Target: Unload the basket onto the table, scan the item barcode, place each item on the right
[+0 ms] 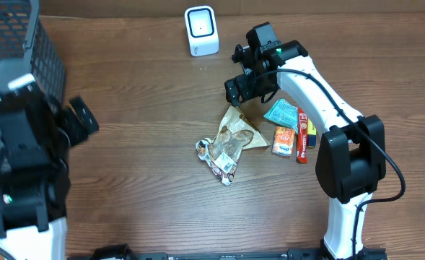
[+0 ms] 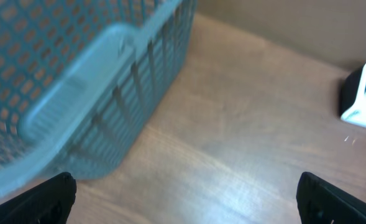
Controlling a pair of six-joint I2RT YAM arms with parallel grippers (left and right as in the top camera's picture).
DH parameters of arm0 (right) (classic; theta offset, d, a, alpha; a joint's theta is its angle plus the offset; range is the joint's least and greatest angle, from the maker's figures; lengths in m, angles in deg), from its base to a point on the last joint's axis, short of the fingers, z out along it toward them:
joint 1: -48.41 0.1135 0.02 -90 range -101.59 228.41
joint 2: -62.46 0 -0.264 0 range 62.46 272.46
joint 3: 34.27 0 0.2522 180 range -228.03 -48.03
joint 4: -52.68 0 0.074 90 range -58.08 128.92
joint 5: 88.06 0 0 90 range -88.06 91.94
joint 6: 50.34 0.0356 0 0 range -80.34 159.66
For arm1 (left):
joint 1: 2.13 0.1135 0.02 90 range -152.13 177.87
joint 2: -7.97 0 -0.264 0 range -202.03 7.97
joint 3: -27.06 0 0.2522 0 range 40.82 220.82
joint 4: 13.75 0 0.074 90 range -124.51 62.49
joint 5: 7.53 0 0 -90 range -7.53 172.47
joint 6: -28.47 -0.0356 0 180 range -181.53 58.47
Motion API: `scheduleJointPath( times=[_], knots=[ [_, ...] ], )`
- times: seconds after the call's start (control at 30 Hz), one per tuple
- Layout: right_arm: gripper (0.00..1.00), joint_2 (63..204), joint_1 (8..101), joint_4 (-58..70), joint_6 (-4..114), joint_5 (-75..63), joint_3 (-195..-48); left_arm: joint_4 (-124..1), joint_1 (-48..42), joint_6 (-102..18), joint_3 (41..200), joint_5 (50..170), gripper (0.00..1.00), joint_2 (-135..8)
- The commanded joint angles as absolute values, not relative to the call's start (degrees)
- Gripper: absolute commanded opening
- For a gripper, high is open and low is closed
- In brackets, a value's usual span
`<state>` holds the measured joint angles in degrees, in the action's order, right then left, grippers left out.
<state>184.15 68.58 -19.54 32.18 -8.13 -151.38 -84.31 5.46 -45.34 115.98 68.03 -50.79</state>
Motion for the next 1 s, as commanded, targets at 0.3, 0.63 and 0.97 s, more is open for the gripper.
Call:
scheduleJointPath(
  times=[0.3, 0.63, 0.97],
  knots=[
    [1.0, 184.3, 68.2, -19.4, 32.2, -8.0, -151.1, -84.7, 5.2, -44.8, 91.1, 67.3, 1.0, -33.5],
    [1.0, 184.3, 68.2, -19.4, 32.2, -8.0, -151.1, -84.1, 5.2, -44.8, 85.6, 67.3, 1.0, -25.9],
    [1.0, 184.3, 68.2, -19.4, 32.2, -8.0, -151.1, -75.3, 5.2, -44.6, 83.2, 67.5, 1.0, -20.1]
  ],
)
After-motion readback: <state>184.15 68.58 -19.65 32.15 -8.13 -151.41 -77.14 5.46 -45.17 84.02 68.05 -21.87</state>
